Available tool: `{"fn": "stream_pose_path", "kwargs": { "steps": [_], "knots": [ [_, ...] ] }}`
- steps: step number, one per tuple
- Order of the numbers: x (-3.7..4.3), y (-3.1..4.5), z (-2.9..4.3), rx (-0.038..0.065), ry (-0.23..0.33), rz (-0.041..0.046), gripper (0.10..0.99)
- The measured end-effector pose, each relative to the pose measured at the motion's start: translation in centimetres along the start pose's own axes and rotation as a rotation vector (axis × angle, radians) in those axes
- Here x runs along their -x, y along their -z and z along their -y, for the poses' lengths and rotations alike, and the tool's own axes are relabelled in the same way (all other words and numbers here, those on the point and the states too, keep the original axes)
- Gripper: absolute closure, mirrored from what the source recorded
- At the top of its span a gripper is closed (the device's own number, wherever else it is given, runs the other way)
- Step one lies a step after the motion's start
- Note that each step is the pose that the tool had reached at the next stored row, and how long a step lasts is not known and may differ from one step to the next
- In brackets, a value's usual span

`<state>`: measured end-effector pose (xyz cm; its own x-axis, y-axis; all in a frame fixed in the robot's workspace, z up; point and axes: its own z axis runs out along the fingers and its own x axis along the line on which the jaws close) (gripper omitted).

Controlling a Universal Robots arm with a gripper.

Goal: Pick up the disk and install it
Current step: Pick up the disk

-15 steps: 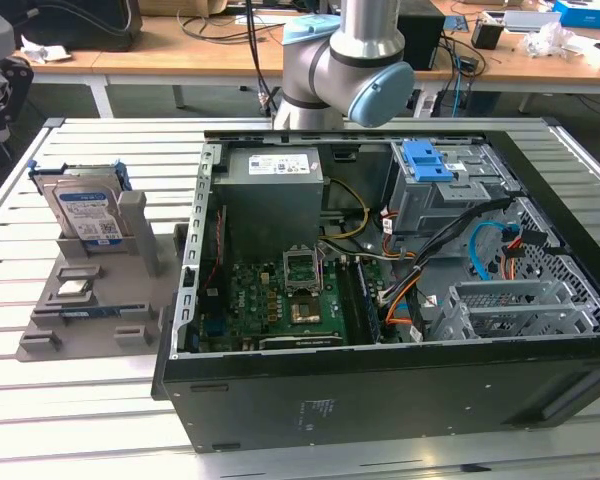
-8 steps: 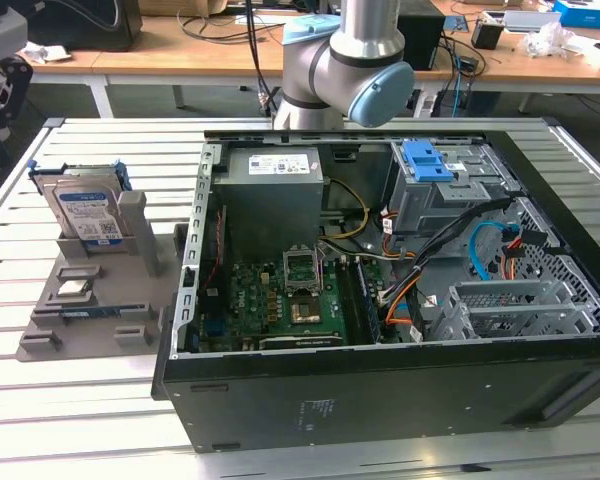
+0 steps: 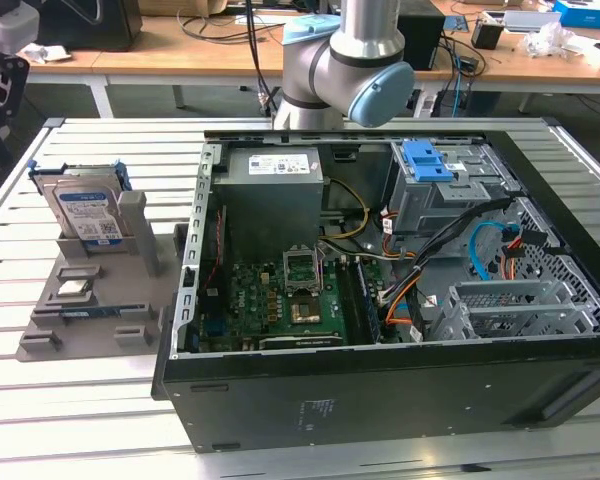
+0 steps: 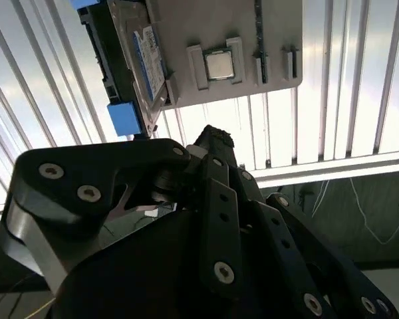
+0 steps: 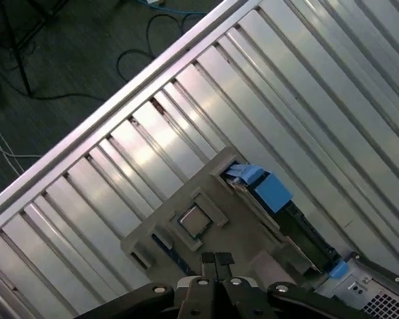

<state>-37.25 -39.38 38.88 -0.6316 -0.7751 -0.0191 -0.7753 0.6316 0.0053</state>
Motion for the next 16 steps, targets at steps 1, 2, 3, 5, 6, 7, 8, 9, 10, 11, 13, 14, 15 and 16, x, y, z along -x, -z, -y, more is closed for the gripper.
{"fn": "stream_pose_path", "kwargs": {
  "steps": [1, 2, 3, 5, 6, 7, 8, 9, 10, 11, 13, 14, 15, 16],
  "knots": [
    [0.0, 0.0, 0.0, 0.001, 0.028, -0.0001, 0.98],
    [0.0, 0.0, 0.0, 0.001, 0.046, -0.0002, 0.98],
    [0.0, 0.0, 0.0, 0.001, 0.063, -0.0003, 0.98],
    [0.0, -0.01, 0.0, 0.002, 0.102, -0.0004, 0.98],
    [0.0, -0.01, 0.0, 0.002, 0.12, -0.0006, 0.98],
    [0.0, -0.01, 0.0, 0.003, 0.142, -0.0007, 0.98],
    [0.0, -0.01, 0.0, 0.003, 0.178, -0.0009, 0.98],
    [0.0, -0.01, 0.0, 0.004, 0.197, -0.001, 0.98],
    [0.0, -0.01, 0.0, 0.004, 0.216, -0.0011, 0.98],
    [0.0, -0.01, 0.0, 0.004, 0.236, -0.0012, 0.98],
    [0.0, -0.02, 0.0, 0.005, 0.278, -0.0014, 0.98],
    [0.0, -0.02, 0.0, 0.006, 0.297, -0.0016, 0.98],
    [0.0, -0.02, 0.0, 0.006, 0.322, -0.0017, 0.98],
    [0.0, -0.03, 0.0, 0.007, 0.36, -0.0019, 0.98]
  ]
}}
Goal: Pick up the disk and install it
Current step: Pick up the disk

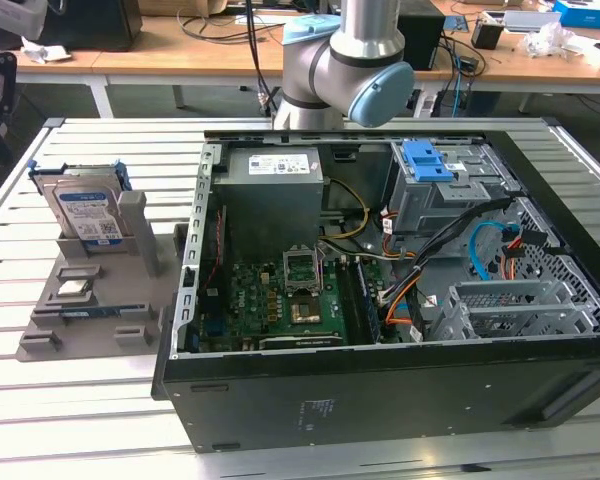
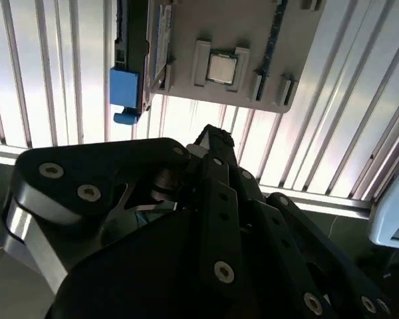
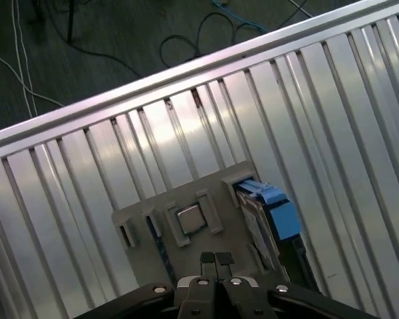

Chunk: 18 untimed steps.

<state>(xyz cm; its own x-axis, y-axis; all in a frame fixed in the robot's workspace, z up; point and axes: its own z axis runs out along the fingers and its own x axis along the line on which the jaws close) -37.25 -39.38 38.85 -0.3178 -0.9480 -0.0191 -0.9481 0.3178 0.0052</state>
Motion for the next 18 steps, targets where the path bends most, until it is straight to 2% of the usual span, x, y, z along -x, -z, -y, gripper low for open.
{"fn": "stream_pose_path", "kwargs": {
  "steps": [7, 13, 14, 15, 17, 18],
  "knots": [
    [0.0, -0.02, 0.0, 0.003, 0.139, -0.0007, 0.98],
    [0.0, -0.02, 0.0, 0.003, 0.142, -0.0007, 0.98],
    [0.0, -0.02, 0.0, 0.003, 0.142, -0.0007, 0.918],
    [0.0, -0.02, 0.0, 0.003, 0.143, -0.0008, 0.918],
    [0.0, -0.02, 0.0, 0.003, 0.143, -0.0008, 0.792],
    [0.0, -0.02, 0.0, 0.003, 0.143, -0.0008, 0.792]
  ]
}}
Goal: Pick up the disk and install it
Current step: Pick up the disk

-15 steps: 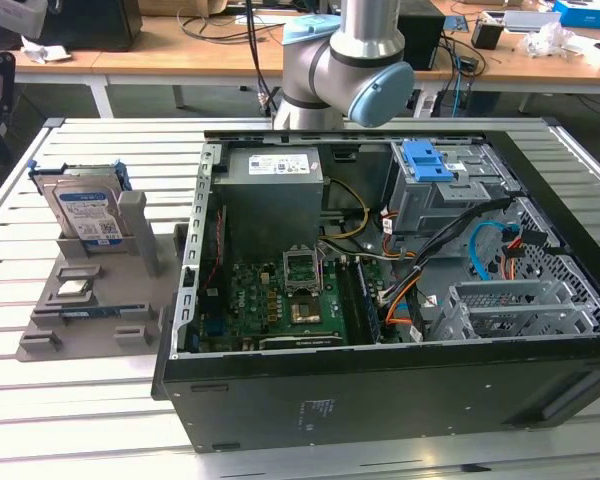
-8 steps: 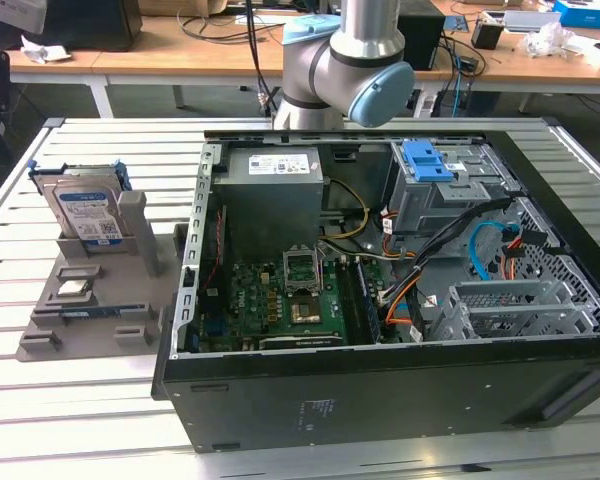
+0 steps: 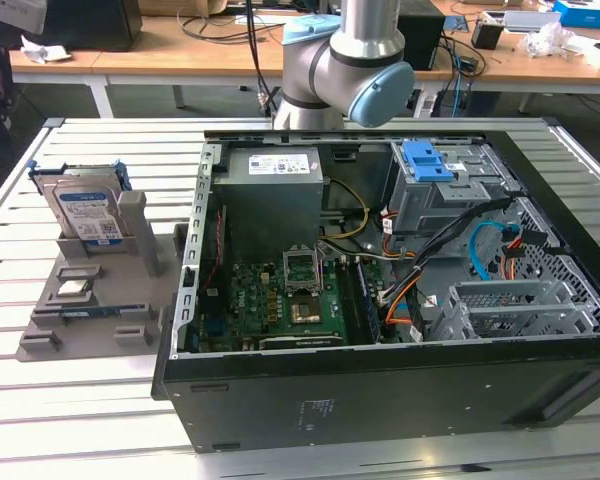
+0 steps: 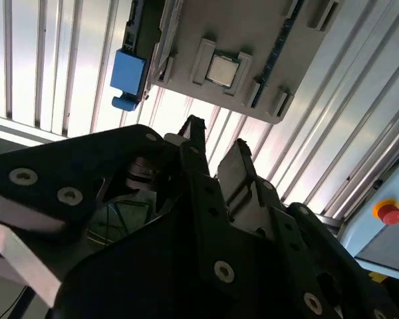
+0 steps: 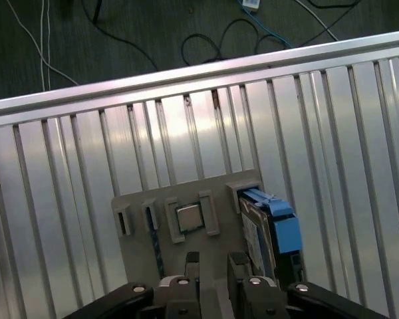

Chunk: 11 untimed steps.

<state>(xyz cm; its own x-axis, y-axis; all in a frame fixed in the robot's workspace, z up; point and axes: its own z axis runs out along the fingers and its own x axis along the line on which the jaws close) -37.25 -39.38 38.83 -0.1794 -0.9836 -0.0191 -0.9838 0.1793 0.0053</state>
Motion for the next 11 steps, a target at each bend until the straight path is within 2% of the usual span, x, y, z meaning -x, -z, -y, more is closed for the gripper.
{"fn": "stream_pose_path", "kwargs": {
  "steps": [4, 7, 11],
  "knots": [
    [0.0, 0.0, 0.0, 0.0, 0.001, 0.0, 0.545],
    [0.1, 0.0, 0.05, 0.0, 0.002, 0.0, 0.545],
    [0.76, -0.02, 0.34, 0.0, 0.013, -0.0002, 0.545]
  ]
}}
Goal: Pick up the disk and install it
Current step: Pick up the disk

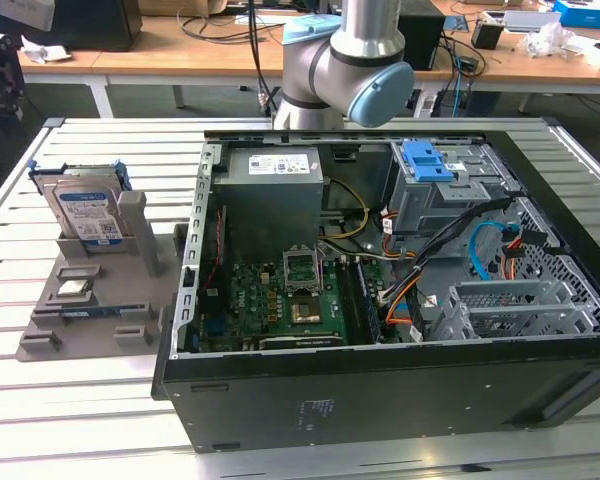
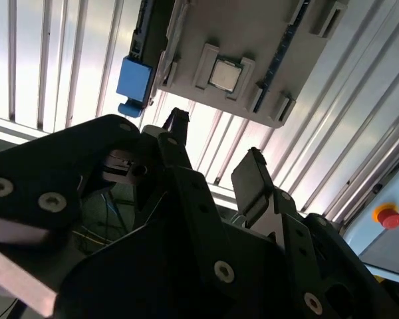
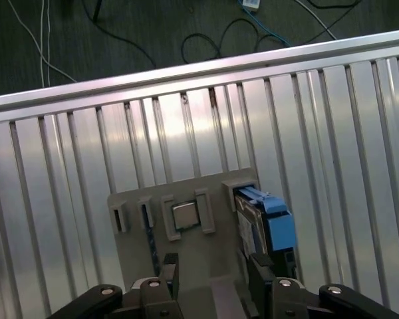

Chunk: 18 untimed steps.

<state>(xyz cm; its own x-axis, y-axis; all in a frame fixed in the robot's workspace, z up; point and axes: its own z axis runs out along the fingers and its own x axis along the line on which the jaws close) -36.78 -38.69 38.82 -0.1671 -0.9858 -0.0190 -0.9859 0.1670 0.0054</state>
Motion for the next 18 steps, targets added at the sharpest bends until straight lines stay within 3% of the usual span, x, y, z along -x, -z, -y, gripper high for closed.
{"fn": "stream_pose_path", "kwargs": {
  "steps": [9, 18],
  "knots": [
    [0.6, -0.59, 0.31, 0.001, 0.058, -0.0014, 0.545],
    [2.07, -2.12, 1.01, 0.001, 0.071, -0.0029, 0.545]
  ]
}}
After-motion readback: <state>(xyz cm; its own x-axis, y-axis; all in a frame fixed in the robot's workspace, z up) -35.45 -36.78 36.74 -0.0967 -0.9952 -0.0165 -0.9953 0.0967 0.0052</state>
